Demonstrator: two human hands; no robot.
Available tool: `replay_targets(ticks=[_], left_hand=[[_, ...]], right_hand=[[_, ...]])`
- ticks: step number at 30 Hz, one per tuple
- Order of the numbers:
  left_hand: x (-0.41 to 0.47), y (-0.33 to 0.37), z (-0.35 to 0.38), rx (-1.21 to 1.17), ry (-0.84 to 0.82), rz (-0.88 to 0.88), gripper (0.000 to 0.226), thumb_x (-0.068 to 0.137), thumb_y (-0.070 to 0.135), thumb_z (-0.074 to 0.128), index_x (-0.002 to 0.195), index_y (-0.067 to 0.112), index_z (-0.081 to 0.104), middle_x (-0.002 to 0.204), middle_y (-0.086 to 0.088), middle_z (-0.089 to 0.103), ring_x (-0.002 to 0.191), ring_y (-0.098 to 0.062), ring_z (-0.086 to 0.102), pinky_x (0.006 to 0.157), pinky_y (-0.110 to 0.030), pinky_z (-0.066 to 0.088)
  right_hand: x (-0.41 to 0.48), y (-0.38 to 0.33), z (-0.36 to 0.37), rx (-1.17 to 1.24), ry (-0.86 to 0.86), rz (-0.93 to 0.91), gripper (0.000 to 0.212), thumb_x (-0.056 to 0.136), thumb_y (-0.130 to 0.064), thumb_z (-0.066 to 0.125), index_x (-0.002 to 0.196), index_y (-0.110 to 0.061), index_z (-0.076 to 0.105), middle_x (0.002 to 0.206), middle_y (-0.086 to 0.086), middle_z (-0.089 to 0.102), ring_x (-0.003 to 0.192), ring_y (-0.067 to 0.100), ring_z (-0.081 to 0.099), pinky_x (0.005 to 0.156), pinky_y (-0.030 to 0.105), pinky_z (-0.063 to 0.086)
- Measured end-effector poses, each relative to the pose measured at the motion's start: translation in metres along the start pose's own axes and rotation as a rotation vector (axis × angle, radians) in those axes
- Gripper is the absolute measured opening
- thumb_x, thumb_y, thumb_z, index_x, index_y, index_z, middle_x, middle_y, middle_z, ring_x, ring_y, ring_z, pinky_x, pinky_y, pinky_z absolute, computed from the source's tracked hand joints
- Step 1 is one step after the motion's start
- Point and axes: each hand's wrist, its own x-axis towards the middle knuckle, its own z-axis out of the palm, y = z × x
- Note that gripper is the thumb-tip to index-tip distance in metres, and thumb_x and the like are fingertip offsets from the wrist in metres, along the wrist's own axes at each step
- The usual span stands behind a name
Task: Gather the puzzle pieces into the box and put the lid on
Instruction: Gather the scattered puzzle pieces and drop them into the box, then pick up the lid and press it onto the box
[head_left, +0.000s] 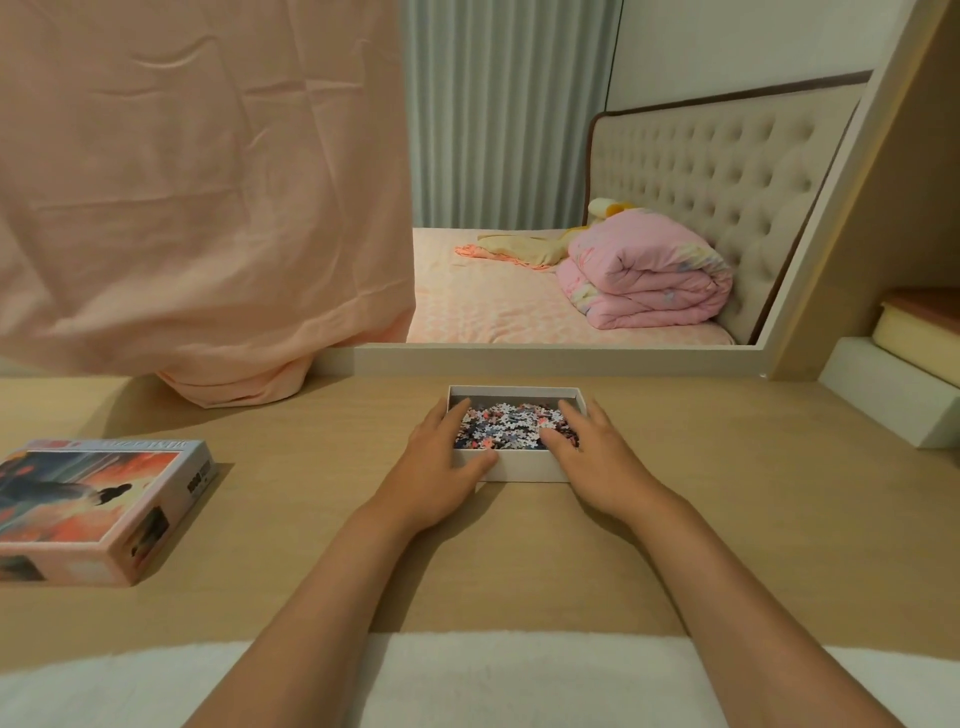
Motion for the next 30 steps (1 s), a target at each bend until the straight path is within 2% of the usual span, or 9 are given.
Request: replay_targets(ticks=[5, 8, 12, 16, 19, 22, 26, 28, 30], left_hand=[[-0.007, 0.004, -0.011, 0.015, 0.023, -0.012, 0.079, 0.087, 0.05, 0.061, 0.152, 0.025, 0.024, 0.151, 0.003, 0.03, 0.14, -0.016, 0.029, 0.115, -0.035, 0.028], [-0.014, 0.005, -0.019, 0.045, 0.011, -0.048, 0.081, 0.087, 0.052, 0.062, 0.153, 0.027, 0.021, 0.15, 0.003, 0.03, 0.139, -0.017, 0.029, 0.112, -0.034, 0.029], [-0.022, 0.007, -0.036, 0.109, -0.006, -0.058, 0.085, 0.086, 0.056, 0.06, 0.154, 0.028, 0.016, 0.154, 0.002, 0.027, 0.142, -0.019, 0.022, 0.114, -0.037, 0.026], [-0.034, -0.002, -0.071, 0.194, 0.094, -0.056, 0.075, 0.091, 0.05, 0.056, 0.153, 0.024, 0.022, 0.155, 0.0, 0.029, 0.143, -0.019, 0.023, 0.115, -0.036, 0.024], [-0.047, -0.021, -0.105, 0.373, 0.136, -0.134, 0.068, 0.093, 0.047, 0.055, 0.151, 0.022, 0.028, 0.153, -0.006, 0.034, 0.141, -0.023, 0.029, 0.113, -0.038, 0.027], [-0.067, -0.04, -0.133, 0.489, 0.116, -0.241, 0.064, 0.094, 0.047, 0.051, 0.15, 0.023, 0.031, 0.154, -0.007, 0.032, 0.14, -0.026, 0.028, 0.112, -0.041, 0.026], [-0.097, -0.077, -0.157, 0.687, 0.188, -0.334, 0.055, 0.095, 0.048, 0.042, 0.141, 0.017, 0.04, 0.15, -0.012, 0.036, 0.14, -0.033, 0.027, 0.115, -0.047, 0.022], [-0.107, -0.092, -0.167, 0.813, 0.169, -0.433, 0.055, 0.095, 0.05, 0.039, 0.138, 0.014, 0.042, 0.15, -0.016, 0.037, 0.14, -0.038, 0.027, 0.115, -0.053, 0.021], [-0.114, -0.098, -0.175, 0.86, 0.137, -0.511, 0.056, 0.094, 0.051, 0.036, 0.136, 0.014, 0.042, 0.145, -0.015, 0.042, 0.135, -0.037, 0.035, 0.111, -0.054, 0.026]], right_hand=[[-0.006, 0.0, 0.003, -0.011, -0.066, -0.038, 0.073, 0.098, -0.058, 0.045, 0.158, -0.025, 0.02, 0.167, 0.003, -0.006, 0.154, 0.02, 0.002, 0.122, 0.037, 0.012], [-0.01, -0.001, 0.006, -0.034, -0.086, -0.068, 0.073, 0.096, -0.061, 0.045, 0.158, -0.028, 0.022, 0.167, 0.003, -0.004, 0.154, 0.022, 0.006, 0.123, 0.04, 0.014], [-0.012, -0.01, 0.003, -0.277, -0.008, -0.084, 0.073, 0.096, -0.068, 0.033, 0.158, -0.033, 0.017, 0.167, 0.007, 0.001, 0.154, 0.025, 0.0, 0.122, 0.05, 0.006], [-0.017, -0.051, 0.006, -0.256, 0.059, -0.227, 0.066, 0.097, -0.064, 0.036, 0.155, -0.034, 0.026, 0.166, 0.006, 0.01, 0.153, 0.023, 0.003, 0.122, 0.047, 0.007], [-0.021, -0.094, 0.026, -0.198, -0.02, -0.388, 0.063, 0.098, -0.058, 0.043, 0.154, -0.033, 0.03, 0.164, 0.004, 0.019, 0.151, 0.022, 0.011, 0.122, 0.043, 0.011], [-0.021, -0.134, 0.058, -0.239, -0.113, -0.488, 0.063, 0.097, -0.054, 0.048, 0.154, -0.033, 0.031, 0.164, 0.005, 0.019, 0.151, 0.023, 0.014, 0.122, 0.041, 0.012], [-0.025, -0.179, 0.104, -0.263, -0.256, -0.555, 0.067, 0.096, -0.051, 0.051, 0.155, -0.032, 0.027, 0.165, 0.007, 0.016, 0.151, 0.024, 0.015, 0.122, 0.041, 0.016], [-0.028, -0.194, 0.121, -0.262, -0.321, -0.57, 0.07, 0.095, -0.05, 0.053, 0.156, -0.032, 0.025, 0.165, 0.008, 0.014, 0.151, 0.026, 0.015, 0.122, 0.041, 0.017], [-0.031, -0.203, 0.133, -0.267, -0.366, -0.576, 0.072, 0.095, -0.05, 0.054, 0.157, -0.032, 0.021, 0.166, 0.009, 0.012, 0.152, 0.027, 0.015, 0.122, 0.043, 0.018]])
